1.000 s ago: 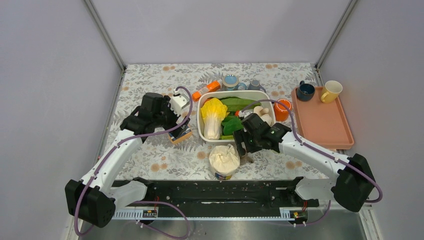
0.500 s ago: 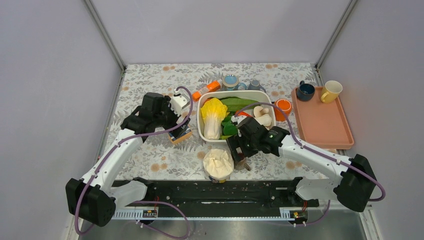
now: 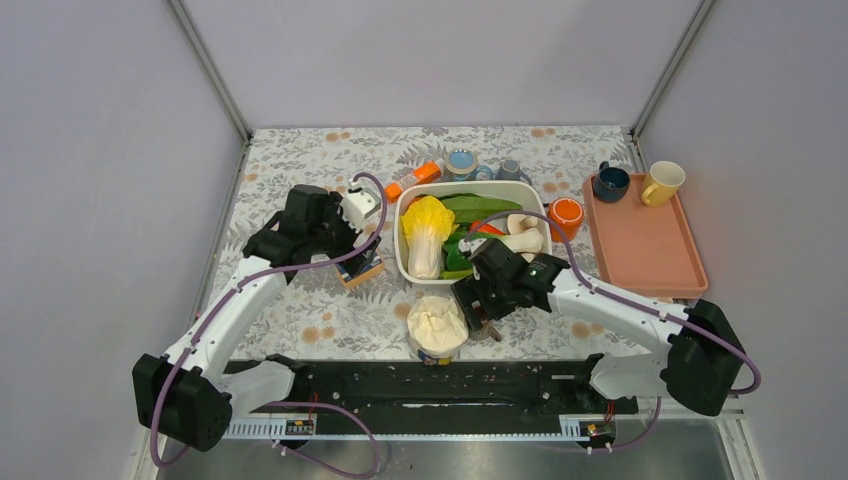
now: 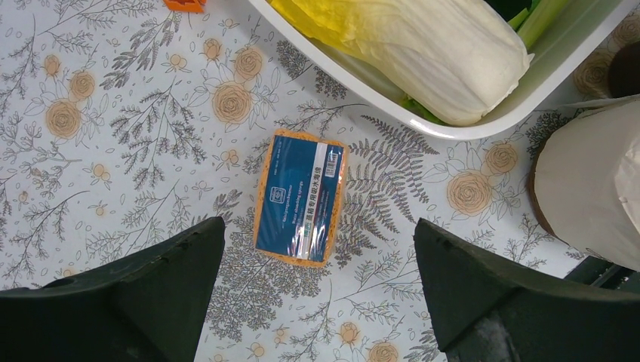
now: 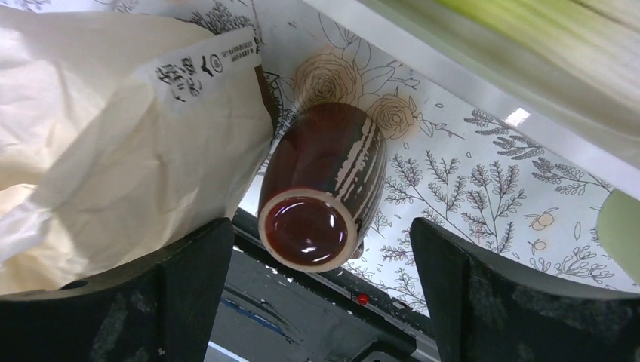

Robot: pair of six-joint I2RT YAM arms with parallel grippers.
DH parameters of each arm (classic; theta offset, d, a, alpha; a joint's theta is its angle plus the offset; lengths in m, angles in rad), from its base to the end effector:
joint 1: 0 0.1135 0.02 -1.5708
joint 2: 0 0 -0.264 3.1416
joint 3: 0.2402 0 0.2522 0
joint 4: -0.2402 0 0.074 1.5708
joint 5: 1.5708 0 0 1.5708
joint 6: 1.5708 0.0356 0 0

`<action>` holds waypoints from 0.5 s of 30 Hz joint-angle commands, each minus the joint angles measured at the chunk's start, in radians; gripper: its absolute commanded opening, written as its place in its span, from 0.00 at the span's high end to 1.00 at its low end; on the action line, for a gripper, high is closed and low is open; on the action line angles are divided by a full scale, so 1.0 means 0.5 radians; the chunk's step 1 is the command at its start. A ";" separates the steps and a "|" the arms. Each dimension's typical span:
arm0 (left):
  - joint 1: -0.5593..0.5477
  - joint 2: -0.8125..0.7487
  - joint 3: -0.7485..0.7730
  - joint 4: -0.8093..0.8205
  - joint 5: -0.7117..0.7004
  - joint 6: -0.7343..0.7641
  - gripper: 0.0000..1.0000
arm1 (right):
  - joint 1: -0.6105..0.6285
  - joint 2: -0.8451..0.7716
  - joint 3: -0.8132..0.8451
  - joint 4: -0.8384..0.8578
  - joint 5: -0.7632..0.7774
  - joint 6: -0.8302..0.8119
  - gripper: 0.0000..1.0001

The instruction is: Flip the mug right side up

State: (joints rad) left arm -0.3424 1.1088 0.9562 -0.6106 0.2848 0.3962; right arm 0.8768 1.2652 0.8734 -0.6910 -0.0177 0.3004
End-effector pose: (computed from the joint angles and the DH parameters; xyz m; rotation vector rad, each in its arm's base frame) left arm 0.2149 -0.0872 0.2971 0.9662 2.1041 -0.3047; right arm 0.1538 0.1859 0.2304 -0.7783 2.6043 0.3957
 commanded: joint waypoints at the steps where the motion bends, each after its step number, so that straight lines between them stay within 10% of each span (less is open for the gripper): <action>1: 0.009 -0.015 -0.007 0.069 0.049 0.029 0.01 | 0.032 0.064 -0.017 0.070 0.090 0.050 0.04; 11: 0.007 -0.021 -0.007 0.070 0.053 0.027 0.01 | 0.032 0.302 -0.046 0.209 0.043 0.078 0.16; 15: 0.008 -0.018 -0.008 0.071 0.058 0.030 0.01 | 0.032 0.334 -0.046 0.242 0.042 0.075 0.35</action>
State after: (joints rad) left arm -0.3424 1.1088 0.9546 -0.6109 0.2848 0.3965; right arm 0.8829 1.4216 0.8505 -0.6197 0.0017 0.3286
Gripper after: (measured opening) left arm 0.988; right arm 0.743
